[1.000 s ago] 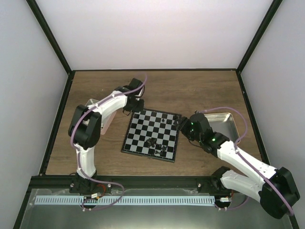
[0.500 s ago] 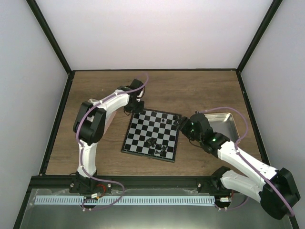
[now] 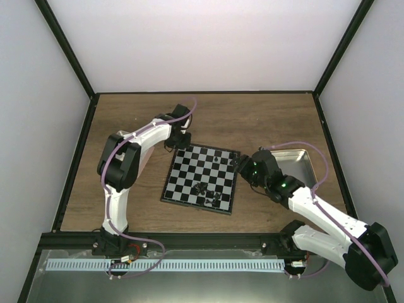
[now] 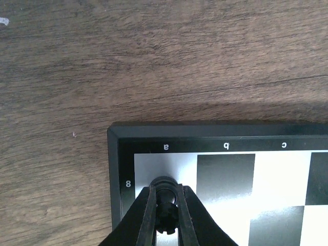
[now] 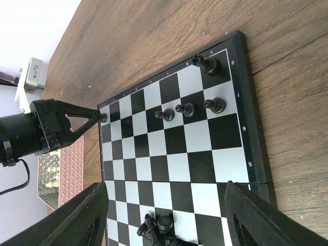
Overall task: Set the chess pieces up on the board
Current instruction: Place the chess piece on the chessboard.
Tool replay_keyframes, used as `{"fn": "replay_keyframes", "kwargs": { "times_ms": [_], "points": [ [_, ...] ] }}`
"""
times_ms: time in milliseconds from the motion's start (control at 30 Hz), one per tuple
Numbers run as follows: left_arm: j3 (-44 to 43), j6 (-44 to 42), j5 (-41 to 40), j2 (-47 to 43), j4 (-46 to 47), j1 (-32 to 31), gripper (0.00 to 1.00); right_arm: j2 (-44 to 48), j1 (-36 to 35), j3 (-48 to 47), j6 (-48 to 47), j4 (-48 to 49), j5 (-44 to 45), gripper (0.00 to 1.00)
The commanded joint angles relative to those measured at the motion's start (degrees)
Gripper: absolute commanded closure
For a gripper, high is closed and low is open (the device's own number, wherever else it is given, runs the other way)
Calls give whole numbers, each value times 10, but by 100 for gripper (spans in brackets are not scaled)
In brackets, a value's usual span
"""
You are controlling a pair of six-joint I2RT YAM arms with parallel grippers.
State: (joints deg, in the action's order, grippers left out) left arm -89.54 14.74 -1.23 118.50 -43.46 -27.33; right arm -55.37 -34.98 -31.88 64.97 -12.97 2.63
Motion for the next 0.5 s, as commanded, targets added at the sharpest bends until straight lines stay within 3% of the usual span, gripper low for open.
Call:
{"fn": "replay_keyframes", "kwargs": {
  "times_ms": [0, 133, 333, 467],
  "points": [
    [9, -3, 3, 19, 15, 3, 88, 12, 3, 0, -5, -11, 13, 36],
    [8, -3, 2, 17, 14, 3, 84, 16, 4, 0, -5, -14, 13, 36],
    [12, 5, -1, -20, 5, 3, 58, 22, 4, -2, -19, -19, 10, 36],
    [13, 12, 6, -68, 6, 3, 48, 11, 3, -9, -79, -2, -14, 35]
  ]
}}
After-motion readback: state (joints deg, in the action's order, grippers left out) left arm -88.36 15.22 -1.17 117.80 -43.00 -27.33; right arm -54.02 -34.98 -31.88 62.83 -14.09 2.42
